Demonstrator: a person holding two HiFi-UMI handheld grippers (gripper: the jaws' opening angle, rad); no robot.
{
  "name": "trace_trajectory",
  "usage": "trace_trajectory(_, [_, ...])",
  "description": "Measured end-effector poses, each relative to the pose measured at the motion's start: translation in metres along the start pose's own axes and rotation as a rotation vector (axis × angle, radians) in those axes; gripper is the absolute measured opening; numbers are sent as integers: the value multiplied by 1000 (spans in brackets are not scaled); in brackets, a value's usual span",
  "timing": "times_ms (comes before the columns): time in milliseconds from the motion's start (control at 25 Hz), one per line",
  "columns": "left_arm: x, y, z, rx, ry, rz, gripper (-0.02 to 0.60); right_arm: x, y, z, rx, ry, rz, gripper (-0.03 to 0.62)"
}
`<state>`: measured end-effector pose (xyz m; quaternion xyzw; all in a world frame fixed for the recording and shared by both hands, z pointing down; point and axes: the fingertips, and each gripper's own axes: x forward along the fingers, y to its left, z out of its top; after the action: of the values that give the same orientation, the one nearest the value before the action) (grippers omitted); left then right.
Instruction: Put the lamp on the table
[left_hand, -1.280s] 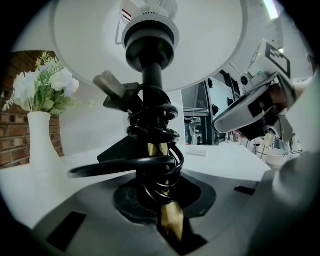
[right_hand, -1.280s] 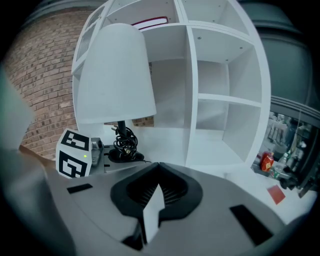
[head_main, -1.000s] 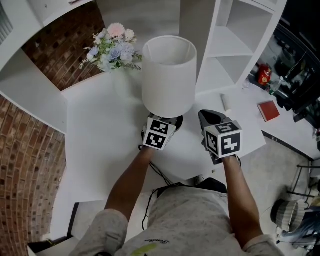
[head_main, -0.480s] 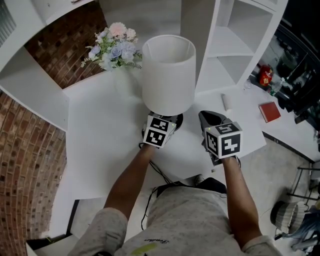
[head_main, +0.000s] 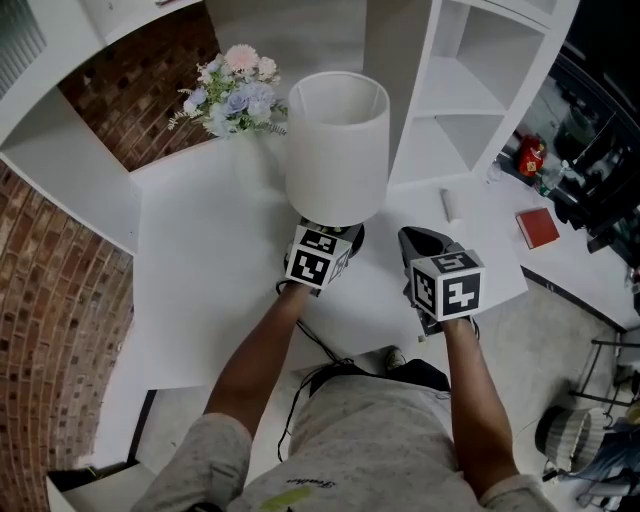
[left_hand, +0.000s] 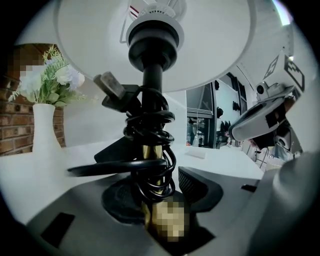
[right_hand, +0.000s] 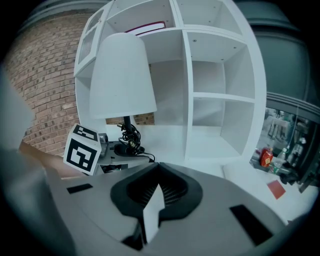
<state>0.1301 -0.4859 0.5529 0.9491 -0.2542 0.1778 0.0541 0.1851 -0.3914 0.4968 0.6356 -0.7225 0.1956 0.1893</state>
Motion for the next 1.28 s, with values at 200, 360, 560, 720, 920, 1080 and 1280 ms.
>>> trace_trajectory(200, [-9, 0, -2, 2, 27, 13, 224, -5, 7, -5, 12, 4, 9, 5])
trace_trajectory(360, [-22, 4, -5, 0, 38, 38, 222, -9, 11, -1, 22, -3, 22, 5])
trace_trajectory(560, [-41, 8, -4, -5, 41, 68, 215, -12, 21, 6, 26, -12, 46, 5])
trace_trajectory(720, [-57, 11, -5, -14, 52, 95, 209, -15, 24, 11, 38, -13, 62, 5])
trace_trajectory(920, [-79, 16, 1, -41, 49, 143, 199, -19, 21, 18, 58, -29, 76, 5])
trace_trajectory(1080, [-96, 24, 3, -54, 52, 190, 193, -18, 17, 27, 74, -47, 89, 5])
trace_trajectory(1280, [-117, 35, 7, -70, 58, 263, 189, -14, 15, 40, 70, -66, 121, 5])
